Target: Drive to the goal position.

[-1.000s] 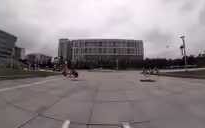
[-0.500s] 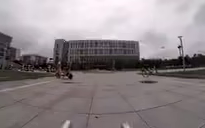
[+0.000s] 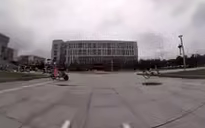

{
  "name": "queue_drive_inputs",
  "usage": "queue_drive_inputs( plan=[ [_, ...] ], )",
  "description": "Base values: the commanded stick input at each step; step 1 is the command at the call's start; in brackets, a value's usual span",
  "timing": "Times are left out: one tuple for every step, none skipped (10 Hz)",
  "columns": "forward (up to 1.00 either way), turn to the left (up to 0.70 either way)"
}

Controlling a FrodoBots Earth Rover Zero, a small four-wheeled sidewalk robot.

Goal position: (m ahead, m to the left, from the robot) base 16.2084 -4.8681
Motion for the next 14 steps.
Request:
queue_drive_inputs(
  plan=[
    [1.00,0.00],
    [1.00,0.00],
    [1.00,0.00],
    [1.00,-0.28],
    [1.00,-0.20],
    [1.00,0.00],
    [1.00,0.00],
    [1.00,-0.18],
    [1.00,-0.26],
    [1.00,-0.26],
    [1.00,-0.26],
    [1.00,-0.26],
    [1.00,-0.24],
    [1.00,-0.07]
  ],
)
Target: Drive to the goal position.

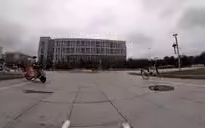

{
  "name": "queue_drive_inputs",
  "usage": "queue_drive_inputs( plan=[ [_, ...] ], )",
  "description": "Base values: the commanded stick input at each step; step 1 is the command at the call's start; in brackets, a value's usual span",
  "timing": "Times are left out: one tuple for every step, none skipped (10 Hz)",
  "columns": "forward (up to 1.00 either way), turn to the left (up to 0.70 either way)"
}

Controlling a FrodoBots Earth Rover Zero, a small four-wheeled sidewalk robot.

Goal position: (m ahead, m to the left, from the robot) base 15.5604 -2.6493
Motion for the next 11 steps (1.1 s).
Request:
queue_drive_inputs(
  plan=[
    [1.00,0.00],
    [1.00,0.00],
    [1.00,-0.02],
    [1.00,-0.05],
    [1.00,-0.15],
    [1.00,0.00],
    [1.00,0.00],
    [1.00,-0.21],
    [1.00,-0.12],
    [1.00,0.00],
    [1.00,-0.23]
  ],
)
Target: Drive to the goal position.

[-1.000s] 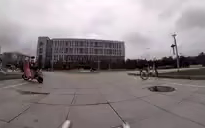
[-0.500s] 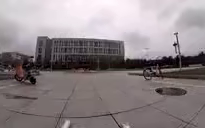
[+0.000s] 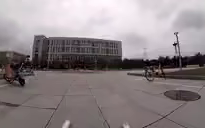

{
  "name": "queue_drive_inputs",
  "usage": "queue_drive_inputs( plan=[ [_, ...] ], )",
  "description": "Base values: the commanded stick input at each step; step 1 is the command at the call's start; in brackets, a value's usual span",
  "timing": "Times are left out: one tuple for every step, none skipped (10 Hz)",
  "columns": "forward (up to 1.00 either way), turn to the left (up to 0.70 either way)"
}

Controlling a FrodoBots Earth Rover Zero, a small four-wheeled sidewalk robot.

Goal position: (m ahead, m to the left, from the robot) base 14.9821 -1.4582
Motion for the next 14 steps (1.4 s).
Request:
queue_drive_inputs(
  plan=[
    [1.00,-0.18],
    [1.00,0.00],
    [1.00,0.00],
    [1.00,0.00],
    [1.00,0.00],
    [1.00,-0.12],
    [1.00,-0.16],
    [1.00,-0.04],
    [1.00,-0.06],
    [1.00,-0.19],
    [1.00,0.00],
    [1.00,0.00],
    [1.00,0.00],
    [1.00,0.00]
  ],
)
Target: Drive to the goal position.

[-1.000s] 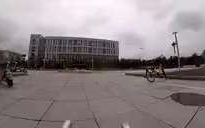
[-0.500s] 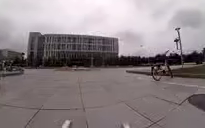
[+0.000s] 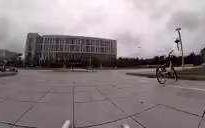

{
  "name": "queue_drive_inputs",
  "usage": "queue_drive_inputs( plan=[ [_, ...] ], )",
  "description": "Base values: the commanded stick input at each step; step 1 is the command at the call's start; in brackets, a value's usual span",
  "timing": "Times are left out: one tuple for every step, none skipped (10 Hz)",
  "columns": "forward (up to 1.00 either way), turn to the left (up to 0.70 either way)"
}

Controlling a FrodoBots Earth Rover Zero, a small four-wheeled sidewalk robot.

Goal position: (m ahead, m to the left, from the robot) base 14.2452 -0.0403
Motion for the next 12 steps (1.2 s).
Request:
queue_drive_inputs(
  plan=[
    [1.00,0.00],
    [1.00,0.00],
    [1.00,-0.15],
    [1.00,-0.11],
    [1.00,0.00],
    [1.00,0.00],
    [1.00,0.00],
    [1.00,-0.09],
    [1.00,-0.21],
    [1.00,0.00],
    [1.00,0.00],
    [1.00,-0.04]
  ],
)
